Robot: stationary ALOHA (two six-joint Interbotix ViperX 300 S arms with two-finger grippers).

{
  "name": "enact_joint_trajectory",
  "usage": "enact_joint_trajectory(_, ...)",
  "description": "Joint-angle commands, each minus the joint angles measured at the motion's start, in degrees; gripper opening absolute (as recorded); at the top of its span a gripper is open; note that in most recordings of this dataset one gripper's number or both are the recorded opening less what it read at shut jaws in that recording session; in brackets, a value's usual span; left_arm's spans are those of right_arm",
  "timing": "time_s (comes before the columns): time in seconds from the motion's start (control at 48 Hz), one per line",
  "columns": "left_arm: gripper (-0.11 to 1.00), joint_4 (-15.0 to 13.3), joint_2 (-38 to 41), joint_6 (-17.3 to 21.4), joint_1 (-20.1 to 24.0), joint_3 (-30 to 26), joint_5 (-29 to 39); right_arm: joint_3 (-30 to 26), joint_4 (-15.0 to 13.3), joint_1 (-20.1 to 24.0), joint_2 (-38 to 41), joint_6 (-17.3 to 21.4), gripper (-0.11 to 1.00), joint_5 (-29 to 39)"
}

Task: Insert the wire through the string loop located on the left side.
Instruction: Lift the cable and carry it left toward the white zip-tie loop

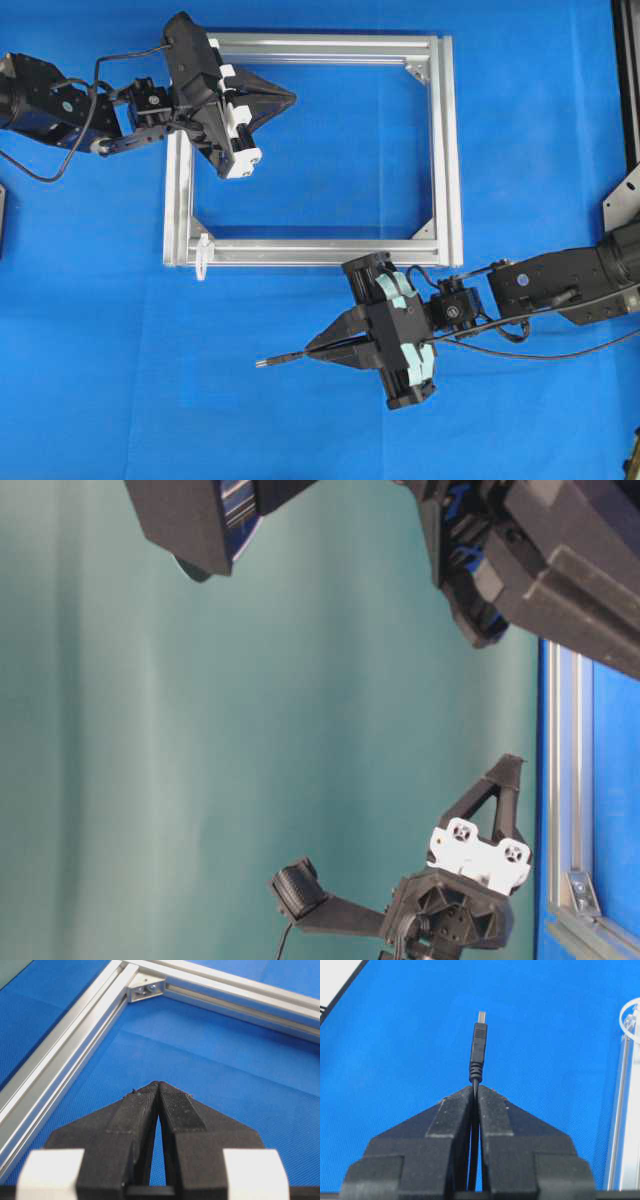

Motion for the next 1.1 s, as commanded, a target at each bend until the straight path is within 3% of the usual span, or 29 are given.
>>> enact_joint_trajectory(0.0,0.0,0.18,-1.93,0.0,-0.09,-0.7,-0.18,-0.62,0.09,-0.09,-1.67,-0.09,-0.04,-0.26)
enact_joint_trajectory(0.417,0.0,0.18,-1.93,0.0,-0.09,-0.7,-0.18,0.09,0.09,-2.11,-1.67,-0.09,-0.04,-0.26)
enact_joint_trajectory(0.875,0.0,0.18,-1.93,0.0,-0.97,-0.79,-0.18,1.93,0.09,-12.92,-1.67,-0.09,-0.04,-0.35)
enact_joint_trajectory(1.083,0.0,0.18,-1.93,0.0,-1.05,-0.62,-0.18,2.2,0.09,-14.59,-1.67,-0.09,-0.04,-0.35)
